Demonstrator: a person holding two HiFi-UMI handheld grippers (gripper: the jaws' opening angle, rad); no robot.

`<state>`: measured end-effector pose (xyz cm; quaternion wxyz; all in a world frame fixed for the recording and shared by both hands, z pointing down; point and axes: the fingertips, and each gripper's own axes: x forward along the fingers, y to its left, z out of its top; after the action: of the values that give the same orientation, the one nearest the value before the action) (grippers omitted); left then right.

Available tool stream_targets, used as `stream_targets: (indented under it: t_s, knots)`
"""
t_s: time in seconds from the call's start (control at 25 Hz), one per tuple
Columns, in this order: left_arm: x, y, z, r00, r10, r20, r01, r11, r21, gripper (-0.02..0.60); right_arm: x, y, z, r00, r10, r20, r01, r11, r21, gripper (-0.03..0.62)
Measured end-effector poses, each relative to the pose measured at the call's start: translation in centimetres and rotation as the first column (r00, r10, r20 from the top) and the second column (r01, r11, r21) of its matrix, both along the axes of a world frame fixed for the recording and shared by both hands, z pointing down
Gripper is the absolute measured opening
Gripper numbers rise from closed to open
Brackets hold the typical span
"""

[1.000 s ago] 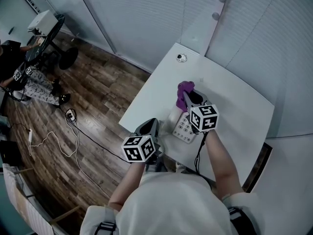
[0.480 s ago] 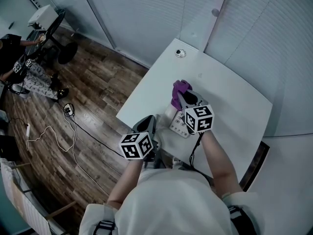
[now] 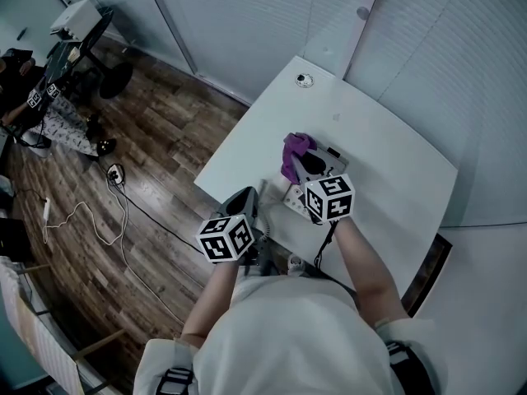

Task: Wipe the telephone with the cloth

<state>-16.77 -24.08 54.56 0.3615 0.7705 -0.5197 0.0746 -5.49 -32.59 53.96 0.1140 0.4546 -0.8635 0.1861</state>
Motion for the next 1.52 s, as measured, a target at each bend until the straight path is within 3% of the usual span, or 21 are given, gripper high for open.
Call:
stream_targets:
  t_s: [0.84, 1.52]
  knots:
    - [-1.8, 4.5, -0.4, 0.995, -0.097, 0.012, 0.097, 0.995, 0.002, 0.021, -4.4, 5.7, 1.3, 0.987, -0.162, -0.007, 0.161, 0.986, -0.037, 0.067]
    - [-1.5, 6.2, -0.3, 0.993, -0.121, 0.014, 0.121, 0.993, 0.005, 0.021, -5.5, 7.6, 2.9, 0.978, -0.207, 0.001, 0.207, 0.977, -0.060, 0.067]
